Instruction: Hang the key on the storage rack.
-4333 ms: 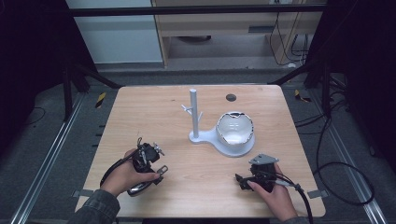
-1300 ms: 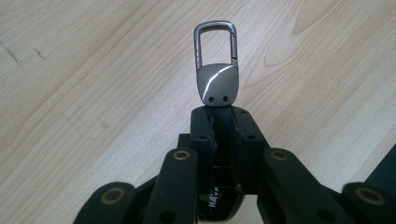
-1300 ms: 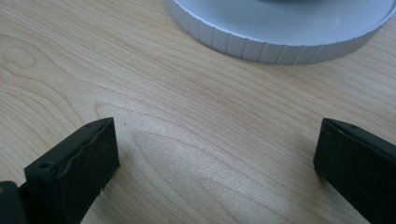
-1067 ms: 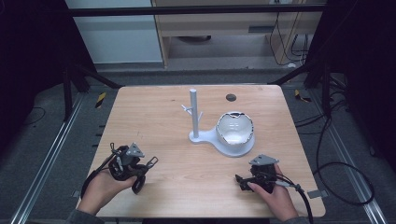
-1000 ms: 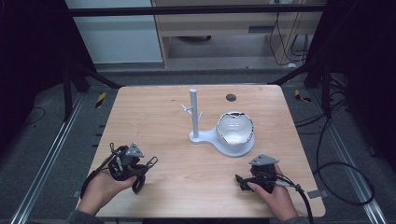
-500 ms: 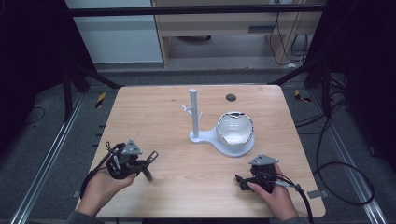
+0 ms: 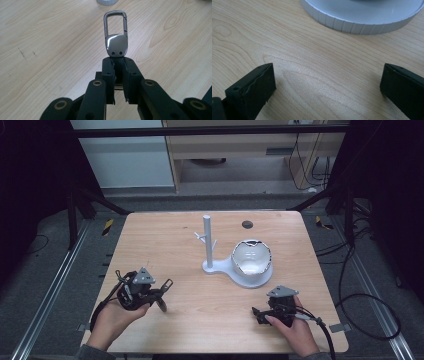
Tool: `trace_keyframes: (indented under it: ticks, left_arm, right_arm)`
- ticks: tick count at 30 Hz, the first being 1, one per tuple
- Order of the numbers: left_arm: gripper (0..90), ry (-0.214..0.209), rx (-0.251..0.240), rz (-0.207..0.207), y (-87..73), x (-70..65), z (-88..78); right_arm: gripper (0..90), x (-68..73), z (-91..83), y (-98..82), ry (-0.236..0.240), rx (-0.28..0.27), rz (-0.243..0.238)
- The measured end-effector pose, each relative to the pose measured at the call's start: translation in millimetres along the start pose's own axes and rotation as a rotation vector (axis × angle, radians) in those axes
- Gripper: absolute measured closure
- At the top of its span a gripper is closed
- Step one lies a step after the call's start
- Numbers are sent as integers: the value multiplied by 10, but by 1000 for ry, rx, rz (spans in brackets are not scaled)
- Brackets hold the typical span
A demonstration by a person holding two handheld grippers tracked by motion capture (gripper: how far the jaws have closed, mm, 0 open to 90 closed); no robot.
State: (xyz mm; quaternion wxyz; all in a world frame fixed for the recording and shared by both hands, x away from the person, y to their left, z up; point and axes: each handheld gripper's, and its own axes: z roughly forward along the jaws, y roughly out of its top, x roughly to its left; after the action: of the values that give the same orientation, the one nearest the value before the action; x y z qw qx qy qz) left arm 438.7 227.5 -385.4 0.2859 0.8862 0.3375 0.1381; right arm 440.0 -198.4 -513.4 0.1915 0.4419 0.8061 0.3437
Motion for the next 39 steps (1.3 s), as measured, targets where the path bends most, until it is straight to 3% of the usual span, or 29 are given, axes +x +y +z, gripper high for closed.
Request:
trace_keyframes:
  ticks: [11, 27, 39]
  left_arm:
    - [805, -4, -33, 8, 183, -57, 90]
    - [805, 34, -129, 18, 493, -69, 122]
    - [805, 37, -199, -21, 622, -77, 117]
  right_arm:
    - [5, -1, 0, 0, -1, 1, -1]
    - [5, -8, 5, 4, 2, 0, -7]
    - [5, -9, 3, 4, 4, 2, -5]
